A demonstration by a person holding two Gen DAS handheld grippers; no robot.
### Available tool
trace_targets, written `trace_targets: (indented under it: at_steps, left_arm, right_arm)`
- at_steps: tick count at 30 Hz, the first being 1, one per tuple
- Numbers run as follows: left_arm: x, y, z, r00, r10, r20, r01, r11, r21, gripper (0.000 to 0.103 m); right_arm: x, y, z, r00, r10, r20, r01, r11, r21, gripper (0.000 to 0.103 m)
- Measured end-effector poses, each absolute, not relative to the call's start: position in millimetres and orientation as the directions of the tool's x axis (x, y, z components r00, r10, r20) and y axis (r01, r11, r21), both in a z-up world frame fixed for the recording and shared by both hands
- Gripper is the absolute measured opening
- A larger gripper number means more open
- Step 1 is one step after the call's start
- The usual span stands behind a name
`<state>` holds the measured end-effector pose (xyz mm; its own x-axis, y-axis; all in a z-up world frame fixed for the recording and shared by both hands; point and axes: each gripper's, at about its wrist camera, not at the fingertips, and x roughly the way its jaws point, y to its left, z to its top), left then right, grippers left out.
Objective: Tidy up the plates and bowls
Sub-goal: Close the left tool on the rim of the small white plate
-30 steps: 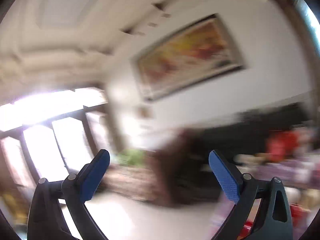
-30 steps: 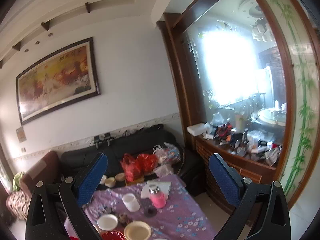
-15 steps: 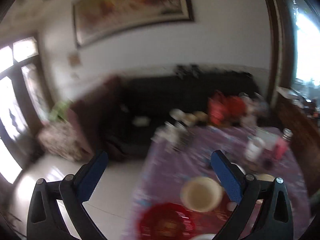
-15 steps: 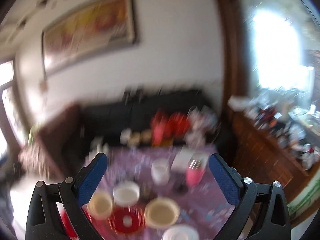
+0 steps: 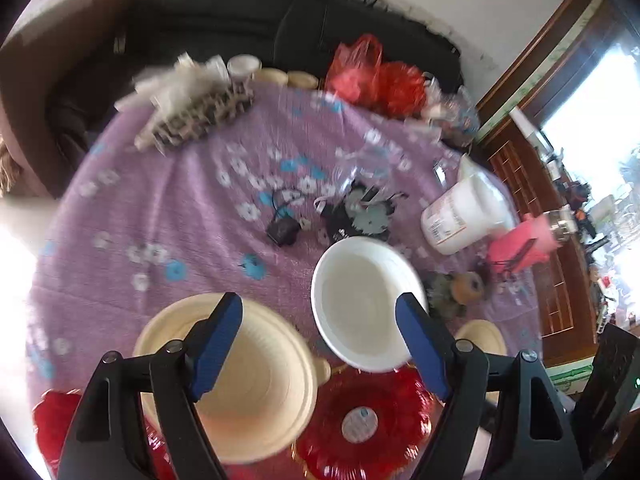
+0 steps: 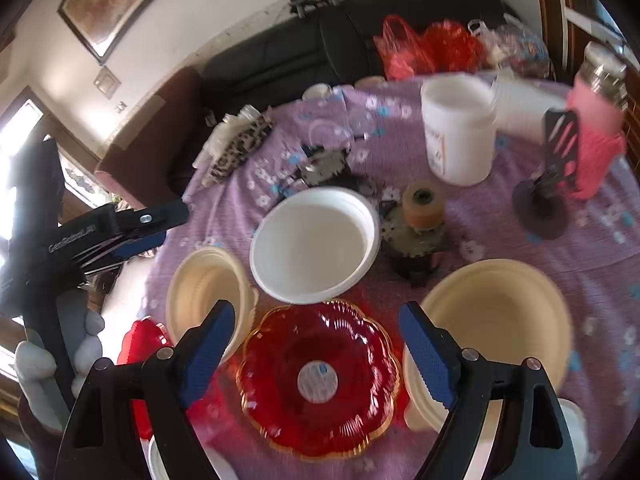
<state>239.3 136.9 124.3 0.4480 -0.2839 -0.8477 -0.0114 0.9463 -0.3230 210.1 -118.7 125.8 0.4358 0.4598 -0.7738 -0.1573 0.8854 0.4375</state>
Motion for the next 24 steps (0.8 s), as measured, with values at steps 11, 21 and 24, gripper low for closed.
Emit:
trace_targets:
  at_steps: [11,21,24]
  left_arm:
    - [288.4,113.2,71.5,0.372,-0.283,-0.884,-0.004,0.952,-0.307,0.077]
    - [298.1,100.1,49.5,0.303,-0.307,-0.902,0.041,0.95,-0.31,0.047]
    - [297.8,92.1,45.0,0.287,-0.291,-0.913,0.071,0.957,-0.282,0.032]
  right_arm:
    - [248.9,-116.3,80.4,0.392,0.488,-0.78,-0.074,0.862,0.502,0.081]
    - [265.0,-95.7,62.5,0.385,0.444,-0.809,-0.051,0.885,0.462,0.077]
    - [267.8,-93.0,59.4,0.38,0.436,-0.816,-0.047,0.89,0.454,0.066]
